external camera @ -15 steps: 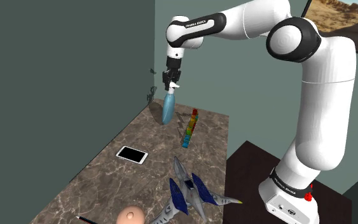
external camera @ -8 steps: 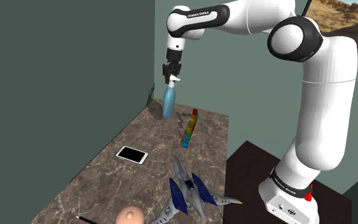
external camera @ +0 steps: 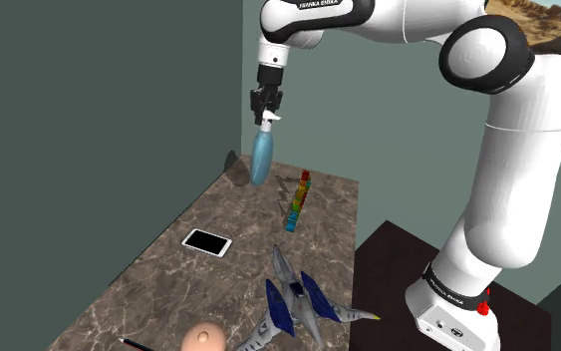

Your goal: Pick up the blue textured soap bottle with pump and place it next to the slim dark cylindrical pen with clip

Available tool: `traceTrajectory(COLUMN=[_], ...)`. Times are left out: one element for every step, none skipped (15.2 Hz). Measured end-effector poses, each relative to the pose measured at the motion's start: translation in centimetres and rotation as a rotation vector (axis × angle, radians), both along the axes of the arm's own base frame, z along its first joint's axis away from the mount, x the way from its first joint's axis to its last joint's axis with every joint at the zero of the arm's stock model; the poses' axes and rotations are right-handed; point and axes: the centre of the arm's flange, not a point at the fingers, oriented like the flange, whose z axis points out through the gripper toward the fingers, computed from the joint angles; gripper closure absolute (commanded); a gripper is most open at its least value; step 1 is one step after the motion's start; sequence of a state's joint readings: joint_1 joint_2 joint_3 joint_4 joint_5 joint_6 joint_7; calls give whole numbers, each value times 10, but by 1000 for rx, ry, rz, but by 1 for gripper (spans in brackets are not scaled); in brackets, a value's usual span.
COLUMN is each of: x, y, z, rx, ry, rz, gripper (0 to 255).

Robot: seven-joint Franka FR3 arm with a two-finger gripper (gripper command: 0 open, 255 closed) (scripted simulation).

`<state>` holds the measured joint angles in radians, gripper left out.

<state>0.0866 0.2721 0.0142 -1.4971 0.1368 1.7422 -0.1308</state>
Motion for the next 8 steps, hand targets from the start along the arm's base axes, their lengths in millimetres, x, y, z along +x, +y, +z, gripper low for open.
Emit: traceTrajectory(x=[-7,-13,-18,-24,-30,-38,-42,-49], y=[10,16,27,35,44,51,63,74], z=[6,14,22,28,34,40,48,55], rx=[0,0,0,0,0,0,0,0], ry=[0,-1,-1,-1,-1,0,-1,0], rz=[0,0,0,0,0,0,0,0], gripper=[255,255,255,255,255,255,255,255])
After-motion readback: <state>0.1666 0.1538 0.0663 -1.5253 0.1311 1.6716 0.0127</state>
